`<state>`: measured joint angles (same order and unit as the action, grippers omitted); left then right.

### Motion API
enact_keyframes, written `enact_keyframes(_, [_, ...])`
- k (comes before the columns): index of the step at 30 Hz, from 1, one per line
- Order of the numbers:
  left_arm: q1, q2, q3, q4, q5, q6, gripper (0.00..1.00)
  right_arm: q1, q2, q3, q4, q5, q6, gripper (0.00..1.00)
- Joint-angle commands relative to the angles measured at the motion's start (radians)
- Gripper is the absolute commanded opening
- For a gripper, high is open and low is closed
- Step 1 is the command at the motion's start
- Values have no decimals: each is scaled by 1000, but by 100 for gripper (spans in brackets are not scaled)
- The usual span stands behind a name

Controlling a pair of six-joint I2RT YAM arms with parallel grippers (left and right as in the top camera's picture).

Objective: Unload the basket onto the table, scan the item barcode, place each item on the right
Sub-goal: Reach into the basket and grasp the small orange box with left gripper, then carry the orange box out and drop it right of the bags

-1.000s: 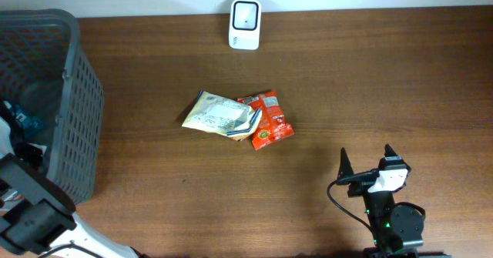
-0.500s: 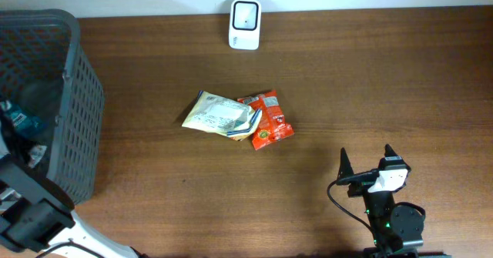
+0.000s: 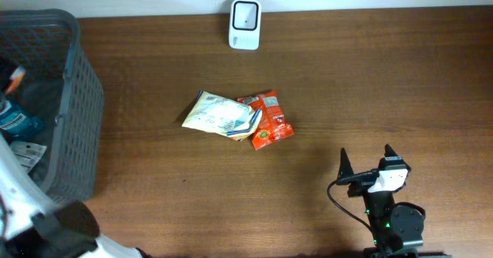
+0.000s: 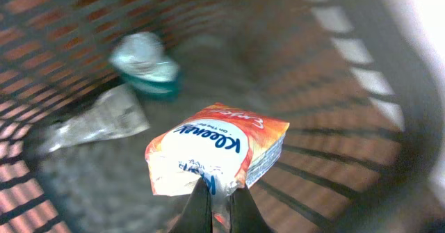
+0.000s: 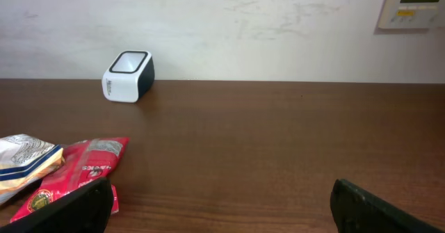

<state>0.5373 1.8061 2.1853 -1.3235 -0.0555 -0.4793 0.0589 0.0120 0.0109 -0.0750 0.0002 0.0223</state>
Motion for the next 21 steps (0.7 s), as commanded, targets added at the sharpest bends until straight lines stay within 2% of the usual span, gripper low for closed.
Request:
enact_keyframes(1, [-148, -142, 24, 25, 42, 3, 0, 6, -4, -5, -7, 12, 1, 99])
enact_keyframes(5, [-321, -203, 24, 32, 42, 3, 0, 6, -4, -5, -7, 12, 1, 99])
enact_keyframes(8, [-499, -198, 24, 13, 42, 3, 0, 6, -4, -5, -7, 12, 1, 99])
enact_keyframes(11, [-620, -171, 19, -3, 42, 8, 0, 6, -4, -5, -7, 12, 1, 99])
enact_keyframes(16, [-819, -33, 16, 0, 41, 30, 0, 6, -4, -5, -7, 12, 1, 99])
enact_keyframes(21, [-950, 166, 16, 39, 42, 29, 0, 6, -4, -5, -7, 12, 1, 99])
